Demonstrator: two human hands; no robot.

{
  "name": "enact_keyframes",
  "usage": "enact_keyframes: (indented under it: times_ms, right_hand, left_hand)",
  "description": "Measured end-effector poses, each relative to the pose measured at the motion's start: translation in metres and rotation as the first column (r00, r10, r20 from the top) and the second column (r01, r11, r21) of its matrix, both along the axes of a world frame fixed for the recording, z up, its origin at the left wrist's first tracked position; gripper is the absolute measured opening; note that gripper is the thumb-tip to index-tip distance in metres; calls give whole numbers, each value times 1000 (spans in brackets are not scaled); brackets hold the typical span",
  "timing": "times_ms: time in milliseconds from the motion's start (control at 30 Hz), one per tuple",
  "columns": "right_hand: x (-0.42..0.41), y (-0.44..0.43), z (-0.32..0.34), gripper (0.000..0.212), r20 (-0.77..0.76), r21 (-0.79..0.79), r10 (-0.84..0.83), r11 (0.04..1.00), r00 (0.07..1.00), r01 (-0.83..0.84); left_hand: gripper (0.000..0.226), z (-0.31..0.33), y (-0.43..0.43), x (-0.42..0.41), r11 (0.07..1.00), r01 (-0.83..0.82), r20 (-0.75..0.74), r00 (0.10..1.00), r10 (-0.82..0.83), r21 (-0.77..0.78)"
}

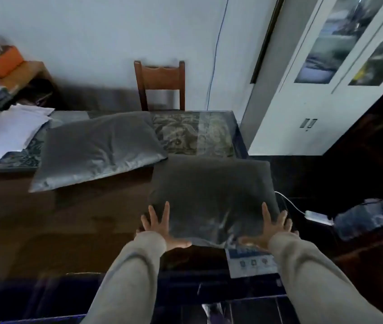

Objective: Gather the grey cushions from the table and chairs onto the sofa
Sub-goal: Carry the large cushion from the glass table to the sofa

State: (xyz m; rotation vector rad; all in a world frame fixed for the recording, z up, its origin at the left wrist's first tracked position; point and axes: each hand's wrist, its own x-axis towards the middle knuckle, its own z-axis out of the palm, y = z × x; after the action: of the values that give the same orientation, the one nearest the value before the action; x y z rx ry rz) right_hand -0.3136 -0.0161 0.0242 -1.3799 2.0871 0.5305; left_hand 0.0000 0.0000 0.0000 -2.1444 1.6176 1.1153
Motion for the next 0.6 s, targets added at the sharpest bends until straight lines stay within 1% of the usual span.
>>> enact_keyframes:
  times_ms: [33,67,100,133,167,200,233,267,300,367,433,500,533,600]
  right_hand:
    - [-1,-2,-1,160,2,-10,-15,1000,1000,15]
    - [-14,-29,-15,159,26,-3,-45,999,999,45]
    - [-24,-54,-27,161,46,14,-41,999,998,40]
    - [-23,-54,-25,165,77,20,-43,999,996,41]
    - [-31,-81,-35,168,107,59,-36,998,994,30]
    - [-39,-102,-46,169,132,75,-3,997,991,-7]
    - [-37,-99,-43,167,144,80,10,997,990,-21]
    - [-43,-117,-49,163,166,115,11,993,986,-31]
    - [-49,-130,-59,160,180,103,7,994,984,-25]
    - [-50,-130,-73,155,201,62,-22,998,979,9]
    - [-48,-130,-83,155,212,6,-14,1000,977,13]
    - [-50,-132,-93,153,264,19,-58,998,963,55]
    - [-47,-132,-89,153,268,-3,-38,999,963,40]
    - [-50,-131,-89,152,271,-4,-61,998,961,65]
  left_hand:
    - [148,0,2,-1,1000,-3,35,999,2,5]
    - [150,-11,-19,-13,997,-70,66,995,69,12]
    - [154,-19,-36,-24,990,-135,85,988,131,44]
    - [157,-17,-34,-19,985,-168,112,980,162,44]
    - [160,-19,-51,-24,982,-185,143,973,179,33]
    - [160,-26,-68,-27,984,-167,171,973,156,54]
    - [159,-21,-65,-21,987,-146,188,973,132,67]
    - [158,-25,-78,-19,989,-123,200,974,104,85]
    - [158,-26,-89,-20,984,-140,192,974,118,107]
    - [154,-26,-94,-16,982,-171,174,973,155,85]
    - [145,-26,-104,-14,965,-258,127,960,250,51]
    - [138,-29,-114,-15,955,-296,108,951,291,29]
    - [137,-28,-114,-13,951,-310,97,947,307,14]
    - [135,-27,-113,-16,949,-316,96,944,315,0]
